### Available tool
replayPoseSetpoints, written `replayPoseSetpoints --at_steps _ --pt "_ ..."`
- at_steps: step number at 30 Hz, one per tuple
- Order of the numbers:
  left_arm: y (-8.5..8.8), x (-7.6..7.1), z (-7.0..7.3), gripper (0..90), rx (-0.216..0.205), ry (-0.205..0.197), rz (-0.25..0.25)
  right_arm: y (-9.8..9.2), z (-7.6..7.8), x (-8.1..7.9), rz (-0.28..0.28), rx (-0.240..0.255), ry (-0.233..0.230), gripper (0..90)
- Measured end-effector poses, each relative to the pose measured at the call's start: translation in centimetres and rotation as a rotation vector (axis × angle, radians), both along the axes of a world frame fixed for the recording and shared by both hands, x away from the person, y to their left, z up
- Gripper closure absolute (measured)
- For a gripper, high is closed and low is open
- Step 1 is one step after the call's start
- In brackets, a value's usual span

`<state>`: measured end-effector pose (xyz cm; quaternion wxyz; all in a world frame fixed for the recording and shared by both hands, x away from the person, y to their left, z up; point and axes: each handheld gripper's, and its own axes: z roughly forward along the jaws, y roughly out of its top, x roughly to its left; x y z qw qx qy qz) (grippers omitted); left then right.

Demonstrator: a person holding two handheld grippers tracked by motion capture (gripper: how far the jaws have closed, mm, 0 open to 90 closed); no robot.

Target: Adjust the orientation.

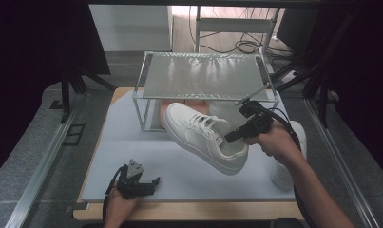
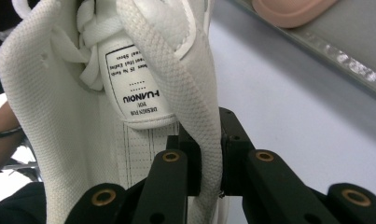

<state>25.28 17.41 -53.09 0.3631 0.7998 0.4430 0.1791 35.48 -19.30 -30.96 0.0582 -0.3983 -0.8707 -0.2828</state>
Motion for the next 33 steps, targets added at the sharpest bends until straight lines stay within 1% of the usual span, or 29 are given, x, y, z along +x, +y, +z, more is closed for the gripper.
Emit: replayPoseSetpoints --at_steps 6,12,16,20,24,33 --pt "0.0 0.0 0.0 12.0 -0.001 0.001 -0.002 0.2 1.1 0.8 -0.019 0.047 0.011 82.5" --pt "0.0 0.0 0.0 11.9 -0.003 -0.001 -0.001 0.4 2.9 1.6 -0.065 0.066 -0.002 82.5" --pt "0.0 0.0 0.0 11.9 -0.003 -0.003 -0.001 0.7 3.8 2.3 -0.097 0.060 -0.007 82.5" --pt "0.0 0.0 0.0 11.9 -0.001 -0.002 -0.004 1.3 4.6 3.3 -0.137 0.064 -0.006 82.5" --pt "0.0 0.0 0.0 11.9 -0.004 -0.002 -0.001 1.8 5.1 4.5 -0.179 0.083 0.001 82.5" --pt "0.0 0.0 -0.1 11.9 -0.005 -0.003 -0.002 2.3 5.6 7.3 -0.303 0.105 0.010 82.5"
